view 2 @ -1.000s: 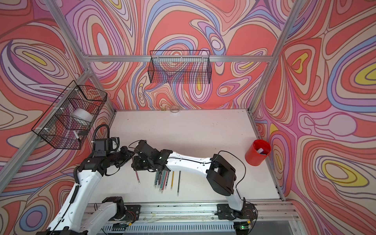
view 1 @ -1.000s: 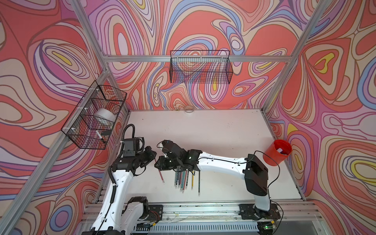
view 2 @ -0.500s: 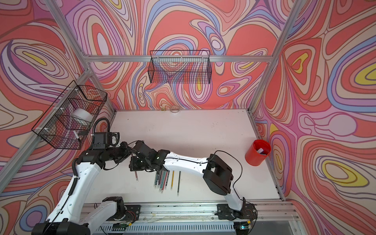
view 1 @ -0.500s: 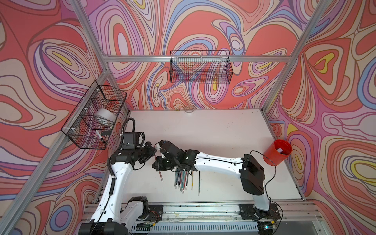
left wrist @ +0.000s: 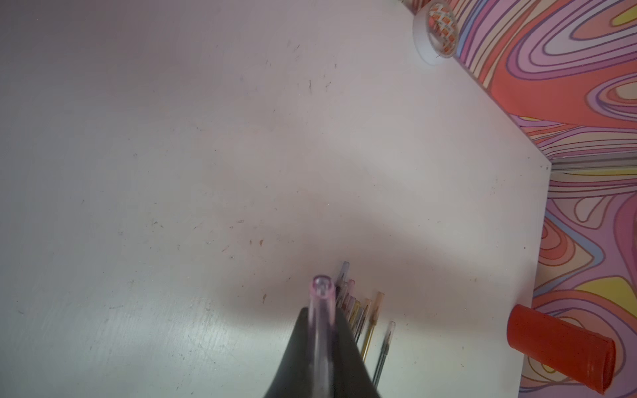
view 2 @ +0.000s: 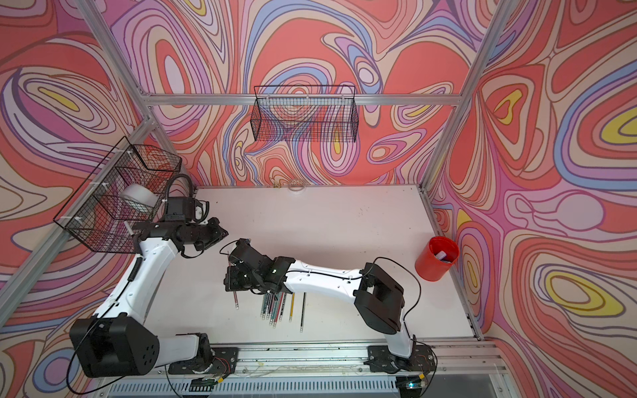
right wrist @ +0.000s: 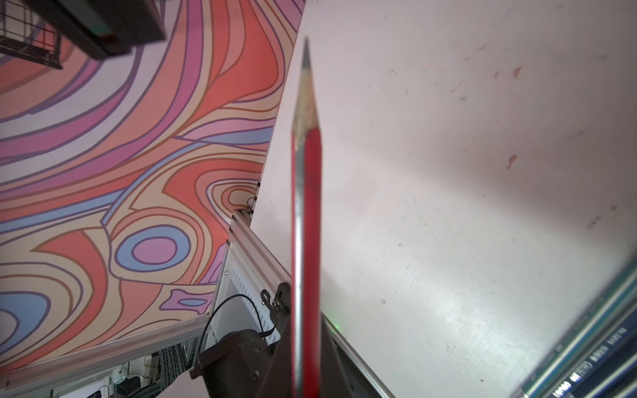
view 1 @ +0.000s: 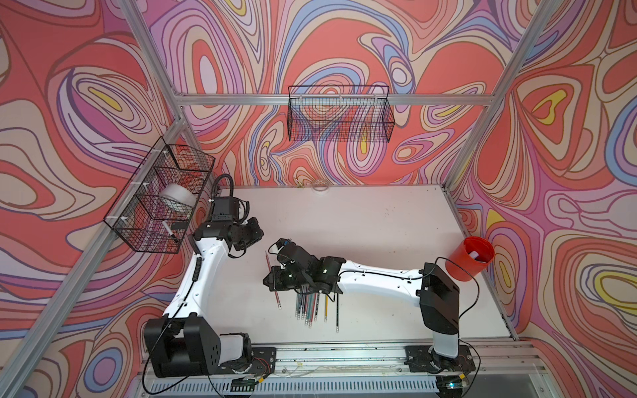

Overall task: Remove the protective cover of the pencils
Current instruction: Place the pencil at the center of the board.

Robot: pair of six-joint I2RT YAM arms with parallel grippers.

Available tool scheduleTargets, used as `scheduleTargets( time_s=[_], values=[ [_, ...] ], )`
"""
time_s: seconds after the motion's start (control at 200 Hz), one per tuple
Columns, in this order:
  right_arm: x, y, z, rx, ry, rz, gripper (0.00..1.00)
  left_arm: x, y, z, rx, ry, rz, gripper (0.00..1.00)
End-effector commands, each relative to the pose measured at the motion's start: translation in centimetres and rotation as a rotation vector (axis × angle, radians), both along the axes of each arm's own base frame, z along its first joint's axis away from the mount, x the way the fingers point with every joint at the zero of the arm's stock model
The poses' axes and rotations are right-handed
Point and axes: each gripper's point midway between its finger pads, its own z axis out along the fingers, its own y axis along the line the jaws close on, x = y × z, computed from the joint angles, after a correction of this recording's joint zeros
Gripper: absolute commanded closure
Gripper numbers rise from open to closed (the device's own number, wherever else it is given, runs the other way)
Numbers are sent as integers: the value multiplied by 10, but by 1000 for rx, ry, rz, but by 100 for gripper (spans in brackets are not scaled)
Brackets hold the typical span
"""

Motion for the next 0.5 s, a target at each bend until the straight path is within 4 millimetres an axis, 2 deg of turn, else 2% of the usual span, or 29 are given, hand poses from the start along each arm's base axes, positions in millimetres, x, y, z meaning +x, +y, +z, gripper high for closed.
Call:
scheduleTargets(
  time_s=[0.0,0.07,0.135,0.32,0.496],
  values=[
    [1,-9,-9,-57,20,-38,100,18,8,19,37,-103,-13,100],
    [2,-16,-25,-123,56,-72,100,16,12,19,54,-114,1,100],
    [2,-22,-48,-206,112,-115,100,15,12,15,54,-107,2,100],
    [6,-21,-90,-365,177,-153,100,16,12,6,56,-62,-9,100],
    [15,-30,-112,-479,161,-193,100,13,13,4,61,-56,-6,100]
  ],
)
